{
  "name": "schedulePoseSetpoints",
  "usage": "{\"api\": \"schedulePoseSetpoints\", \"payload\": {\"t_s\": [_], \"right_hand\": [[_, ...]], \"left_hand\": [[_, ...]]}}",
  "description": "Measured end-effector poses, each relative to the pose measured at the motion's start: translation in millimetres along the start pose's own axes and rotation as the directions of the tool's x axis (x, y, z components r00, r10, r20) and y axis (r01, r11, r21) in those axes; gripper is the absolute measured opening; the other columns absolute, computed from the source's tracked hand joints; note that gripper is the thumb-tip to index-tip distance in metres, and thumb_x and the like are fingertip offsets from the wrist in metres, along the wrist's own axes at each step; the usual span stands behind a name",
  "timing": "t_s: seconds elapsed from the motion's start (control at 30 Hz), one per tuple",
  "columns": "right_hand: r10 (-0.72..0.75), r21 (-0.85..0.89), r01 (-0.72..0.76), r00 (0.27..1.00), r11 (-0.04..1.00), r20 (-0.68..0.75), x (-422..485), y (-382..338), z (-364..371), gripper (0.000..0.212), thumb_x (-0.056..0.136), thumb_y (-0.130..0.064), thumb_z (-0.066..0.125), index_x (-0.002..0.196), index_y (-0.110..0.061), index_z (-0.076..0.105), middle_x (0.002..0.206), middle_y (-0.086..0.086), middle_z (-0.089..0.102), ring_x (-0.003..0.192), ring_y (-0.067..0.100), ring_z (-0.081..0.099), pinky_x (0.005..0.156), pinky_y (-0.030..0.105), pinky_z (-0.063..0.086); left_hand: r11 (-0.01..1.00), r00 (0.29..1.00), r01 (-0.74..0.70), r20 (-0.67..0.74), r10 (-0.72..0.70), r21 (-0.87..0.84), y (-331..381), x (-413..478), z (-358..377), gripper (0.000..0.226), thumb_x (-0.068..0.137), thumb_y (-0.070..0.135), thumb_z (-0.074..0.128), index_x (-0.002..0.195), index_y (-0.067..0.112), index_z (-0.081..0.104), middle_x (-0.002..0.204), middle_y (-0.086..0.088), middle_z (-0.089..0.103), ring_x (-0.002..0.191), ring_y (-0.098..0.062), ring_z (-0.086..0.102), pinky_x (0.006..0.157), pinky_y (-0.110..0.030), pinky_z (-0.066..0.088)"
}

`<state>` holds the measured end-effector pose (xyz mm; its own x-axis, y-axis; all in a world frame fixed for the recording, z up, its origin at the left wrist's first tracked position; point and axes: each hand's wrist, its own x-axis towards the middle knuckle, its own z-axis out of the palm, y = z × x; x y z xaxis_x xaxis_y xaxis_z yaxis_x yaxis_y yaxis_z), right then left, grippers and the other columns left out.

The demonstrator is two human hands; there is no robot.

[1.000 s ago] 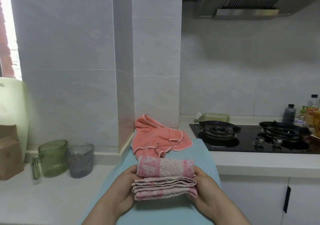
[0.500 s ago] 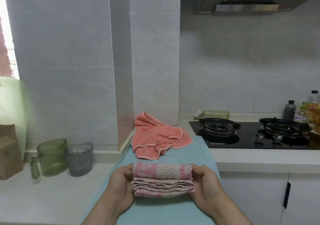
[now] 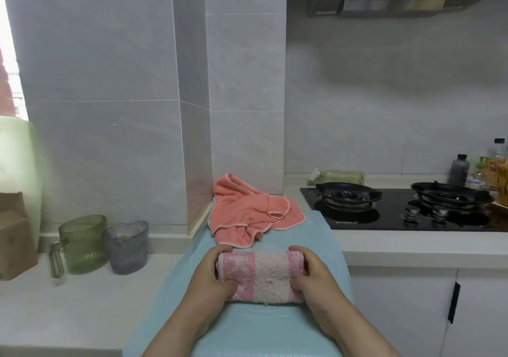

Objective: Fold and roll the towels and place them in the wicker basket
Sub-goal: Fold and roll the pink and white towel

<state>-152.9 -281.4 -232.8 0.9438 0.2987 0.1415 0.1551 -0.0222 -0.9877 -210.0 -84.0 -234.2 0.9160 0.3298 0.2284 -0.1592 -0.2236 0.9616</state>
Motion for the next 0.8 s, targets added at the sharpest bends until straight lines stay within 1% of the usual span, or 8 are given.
{"api": "schedulePoseSetpoints", "payload": {"t_s": [0.1,0.2,0.27,0.37,0.47,0.63,0.73,0.8], "right_hand": [[0.092,-0.052,-0.086,0.989,0.995,0.113,-7,-5,-2,0.067,0.064,-0.012,0.061,0.123,-0.038,0.045,0.112,0.003,0.059,0.092,0.017,0.061,0.068,0.025,0.050],[0.108,-0.323,-0.022,0.962,0.946,0.251,-10,-11,-6,0.098,0.068,-0.019,0.074,0.138,-0.054,0.014,0.119,-0.013,0.051,0.100,0.008,0.061,0.077,0.016,0.051],[0.089,-0.426,0.030,0.962,0.904,0.258,-12,-12,-6,0.098,0.074,-0.018,0.071,0.139,-0.057,0.009,0.117,-0.018,0.049,0.096,0.003,0.060,0.076,0.011,0.047],[0.002,-0.385,0.066,0.985,0.921,0.173,-11,-5,-6,0.073,0.080,-0.007,0.065,0.132,-0.044,0.031,0.112,-0.013,0.056,0.091,0.000,0.060,0.072,0.008,0.045],[-0.026,-0.283,0.061,0.992,0.957,0.125,-8,2,-8,0.051,0.076,-0.002,0.063,0.116,-0.033,0.053,0.107,-0.003,0.065,0.089,0.003,0.064,0.073,0.015,0.048],[0.019,0.014,-0.018,1.000,1.000,-0.008,-2,-6,10,0.033,0.077,-0.001,0.051,0.103,-0.018,0.060,0.097,0.004,0.067,0.085,0.016,0.062,0.064,0.023,0.047],[-0.081,0.008,0.085,0.973,0.996,-0.216,0,-9,21,0.017,0.082,-0.026,0.051,0.091,-0.014,0.061,0.085,0.001,0.065,0.079,0.017,0.059,0.065,0.029,0.044],[-0.162,-0.146,0.120,0.935,0.982,-0.317,2,-8,22,0.030,0.099,-0.035,0.048,0.080,-0.013,0.054,0.075,-0.002,0.058,0.073,0.015,0.054,0.063,0.027,0.039]], "left_hand": [[0.996,0.987,0.069,0.144,-0.077,0.061,5,-4,-3,0.071,0.066,-0.011,0.066,0.119,0.033,0.049,0.107,-0.004,0.062,0.089,-0.016,0.065,0.077,-0.032,0.059],[0.973,0.951,0.022,0.295,-0.091,0.229,8,-2,-14,0.092,0.065,0.004,0.081,0.131,0.045,0.031,0.118,0.012,0.057,0.101,-0.003,0.061,0.080,-0.012,0.051],[0.946,0.937,-0.009,0.332,-0.105,0.325,9,0,-22,0.093,0.066,0.012,0.083,0.132,0.048,0.029,0.121,0.018,0.054,0.104,0.002,0.058,0.082,-0.007,0.048],[0.955,0.964,-0.025,0.260,-0.055,0.295,3,-1,-26,0.072,0.069,0.002,0.079,0.124,0.034,0.046,0.111,0.009,0.063,0.095,-0.003,0.063,0.074,-0.012,0.049],[0.993,0.981,0.029,0.188,-0.050,0.114,-2,0,-24,0.052,0.069,-0.012,0.070,0.111,0.017,0.060,0.098,-0.002,0.072,0.090,-0.016,0.069,0.068,-0.019,0.052],[0.978,0.996,0.093,0.005,-0.094,-0.186,8,3,-2,0.052,0.051,0.010,0.050,0.101,0.013,0.064,0.093,-0.013,0.069,0.085,-0.027,0.064,0.066,-0.034,0.052],[0.992,0.983,-0.095,-0.164,0.081,-0.079,15,3,17,0.028,0.070,0.033,0.046,0.085,0.015,0.062,0.080,-0.009,0.064,0.076,-0.023,0.058,0.066,-0.037,0.045],[0.982,0.955,-0.153,-0.240,0.176,0.112,14,6,22,0.039,0.091,0.047,0.043,0.074,0.014,0.056,0.070,-0.004,0.056,0.067,-0.017,0.052,0.061,-0.032,0.039]]}}
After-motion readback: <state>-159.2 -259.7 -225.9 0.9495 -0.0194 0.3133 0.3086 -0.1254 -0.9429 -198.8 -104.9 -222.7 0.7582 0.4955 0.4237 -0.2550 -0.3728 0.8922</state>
